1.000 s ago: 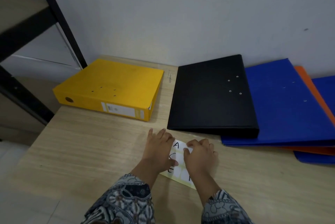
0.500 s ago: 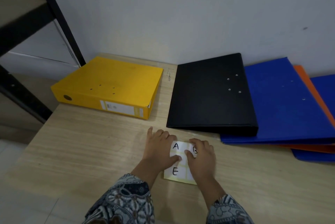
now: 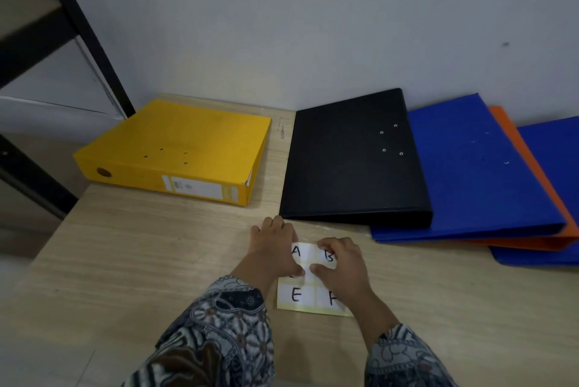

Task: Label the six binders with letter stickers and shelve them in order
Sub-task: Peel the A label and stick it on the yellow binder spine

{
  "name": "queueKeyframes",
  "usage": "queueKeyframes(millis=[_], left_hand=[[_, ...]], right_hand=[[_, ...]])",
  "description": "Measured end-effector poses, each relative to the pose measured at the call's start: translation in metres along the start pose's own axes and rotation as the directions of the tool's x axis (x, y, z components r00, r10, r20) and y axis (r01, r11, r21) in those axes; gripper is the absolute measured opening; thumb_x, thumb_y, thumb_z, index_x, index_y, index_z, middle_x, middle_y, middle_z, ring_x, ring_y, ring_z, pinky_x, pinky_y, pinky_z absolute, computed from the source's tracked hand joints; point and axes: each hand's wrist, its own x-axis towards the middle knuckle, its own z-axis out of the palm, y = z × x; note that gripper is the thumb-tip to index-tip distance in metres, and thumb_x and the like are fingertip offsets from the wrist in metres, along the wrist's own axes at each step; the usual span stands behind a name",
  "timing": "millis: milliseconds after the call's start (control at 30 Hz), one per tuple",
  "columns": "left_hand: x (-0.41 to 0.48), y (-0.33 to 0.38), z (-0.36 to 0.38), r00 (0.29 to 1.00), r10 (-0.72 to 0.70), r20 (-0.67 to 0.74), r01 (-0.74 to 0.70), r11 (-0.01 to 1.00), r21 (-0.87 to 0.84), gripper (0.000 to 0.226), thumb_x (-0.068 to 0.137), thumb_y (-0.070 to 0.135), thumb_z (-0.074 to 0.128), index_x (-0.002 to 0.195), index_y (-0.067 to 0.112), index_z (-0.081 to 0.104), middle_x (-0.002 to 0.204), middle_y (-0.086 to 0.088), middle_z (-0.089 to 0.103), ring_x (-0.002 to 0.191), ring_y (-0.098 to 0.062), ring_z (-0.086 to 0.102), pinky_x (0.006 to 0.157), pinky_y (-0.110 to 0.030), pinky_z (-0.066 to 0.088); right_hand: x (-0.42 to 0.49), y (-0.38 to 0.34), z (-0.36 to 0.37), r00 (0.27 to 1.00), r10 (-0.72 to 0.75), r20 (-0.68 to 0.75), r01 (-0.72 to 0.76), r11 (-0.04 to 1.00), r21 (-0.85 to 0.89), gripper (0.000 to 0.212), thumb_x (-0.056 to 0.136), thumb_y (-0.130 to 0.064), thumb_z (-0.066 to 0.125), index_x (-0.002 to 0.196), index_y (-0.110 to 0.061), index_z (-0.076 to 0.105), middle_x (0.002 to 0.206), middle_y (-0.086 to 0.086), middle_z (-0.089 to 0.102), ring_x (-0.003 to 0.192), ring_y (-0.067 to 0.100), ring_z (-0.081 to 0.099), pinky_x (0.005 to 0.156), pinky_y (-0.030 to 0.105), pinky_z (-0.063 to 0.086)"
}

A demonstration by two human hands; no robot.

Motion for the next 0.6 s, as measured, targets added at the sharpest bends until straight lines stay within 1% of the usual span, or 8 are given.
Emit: queueKeyframes(millis=[100, 167, 267, 300, 400, 467, 533, 600], left_hand=[[0.001, 0.002, -0.001, 1.000, -0.009, 0.021, 0.010, 0.999, -0.036, 0.064, 0.064, 0.052, 0.075, 0.115, 0.026, 0.047, 0.122, 0.002, 0.040, 0.117, -0.019, 0.038, 0.097, -0.037, 0.034], [0.002, 0.003, -0.003, 1.000, -0.017, 0.026, 0.019, 0.996, -0.086, 0.058, 0.066, 0.051, 0.074, 0.111, 0.026, 0.047, 0.119, 0.003, 0.044, 0.115, -0.019, 0.040, 0.096, -0.037, 0.033], [0.004, 0.006, -0.005, 0.998, -0.058, 0.037, 0.066, 0.962, -0.265, 0.038, 0.076, 0.044, 0.069, 0.102, 0.028, 0.046, 0.112, 0.006, 0.057, 0.111, -0.018, 0.050, 0.094, -0.037, 0.033], [0.005, 0.007, -0.005, 0.996, -0.076, 0.046, 0.087, 0.938, -0.334, 0.034, 0.079, 0.040, 0.068, 0.103, 0.028, 0.047, 0.112, 0.008, 0.060, 0.111, -0.016, 0.053, 0.095, -0.037, 0.033], [0.008, 0.011, -0.006, 0.987, -0.137, 0.081, 0.158, 0.889, -0.430, 0.029, 0.083, 0.029, 0.065, 0.111, 0.033, 0.058, 0.121, 0.013, 0.060, 0.117, -0.012, 0.052, 0.101, -0.034, 0.035], [0.009, 0.014, -0.007, 0.980, -0.155, 0.126, 0.196, 0.875, -0.442, 0.027, 0.083, 0.026, 0.062, 0.109, 0.034, 0.066, 0.120, 0.013, 0.061, 0.116, -0.014, 0.053, 0.103, -0.036, 0.038], [0.010, 0.016, -0.007, 0.970, -0.166, 0.178, 0.233, 0.846, -0.480, 0.024, 0.082, 0.023, 0.061, 0.102, 0.032, 0.070, 0.116, 0.008, 0.065, 0.110, -0.018, 0.057, 0.101, -0.039, 0.042], [0.010, 0.016, -0.005, 0.964, -0.172, 0.201, 0.257, 0.791, -0.555, 0.020, 0.082, 0.019, 0.062, 0.097, 0.027, 0.073, 0.110, 0.003, 0.068, 0.103, -0.020, 0.061, 0.095, -0.036, 0.048]], right_hand=[[-0.002, -0.001, 0.002, 1.000, -0.008, -0.018, 0.007, 1.000, -0.017, 0.047, 0.072, -0.021, 0.075, 0.116, -0.025, 0.057, 0.101, -0.009, 0.042, 0.101, 0.015, 0.042, 0.081, 0.023, 0.033], [-0.002, -0.002, 0.003, 0.999, -0.004, -0.035, 0.003, 1.000, -0.008, 0.048, 0.072, -0.019, 0.074, 0.116, -0.025, 0.057, 0.101, -0.009, 0.043, 0.096, 0.013, 0.039, 0.078, 0.022, 0.030], [0.000, -0.004, 0.004, 0.999, 0.028, -0.041, -0.027, 1.000, 0.016, 0.047, 0.071, -0.015, 0.071, 0.114, -0.025, 0.056, 0.099, -0.008, 0.044, 0.095, 0.011, 0.039, 0.077, 0.021, 0.029], [0.000, -0.004, 0.004, 0.998, 0.036, -0.042, -0.035, 0.999, 0.023, 0.045, 0.070, -0.014, 0.070, 0.111, -0.026, 0.056, 0.098, -0.009, 0.045, 0.095, 0.012, 0.040, 0.076, 0.021, 0.029], [-0.001, -0.003, 0.003, 0.998, 0.024, -0.057, -0.021, 0.998, 0.051, 0.033, 0.074, -0.018, 0.070, 0.104, -0.028, 0.059, 0.094, -0.008, 0.048, 0.095, 0.014, 0.044, 0.076, 0.024, 0.033], [-0.002, -0.002, 0.004, 0.996, 0.014, -0.086, -0.007, 0.997, 0.082, 0.025, 0.079, -0.021, 0.067, 0.102, -0.030, 0.063, 0.093, -0.006, 0.052, 0.095, 0.015, 0.046, 0.079, 0.026, 0.038], [-0.004, -0.001, 0.005, 0.993, 0.019, -0.113, -0.005, 0.993, 0.118, 0.022, 0.082, -0.023, 0.066, 0.103, -0.030, 0.066, 0.094, -0.004, 0.054, 0.096, 0.014, 0.047, 0.080, 0.027, 0.040], [-0.006, -0.002, 0.007, 0.991, 0.026, -0.134, -0.007, 0.990, 0.140, 0.020, 0.082, -0.024, 0.066, 0.102, -0.029, 0.067, 0.095, -0.004, 0.055, 0.095, 0.013, 0.046, 0.078, 0.026, 0.040]])
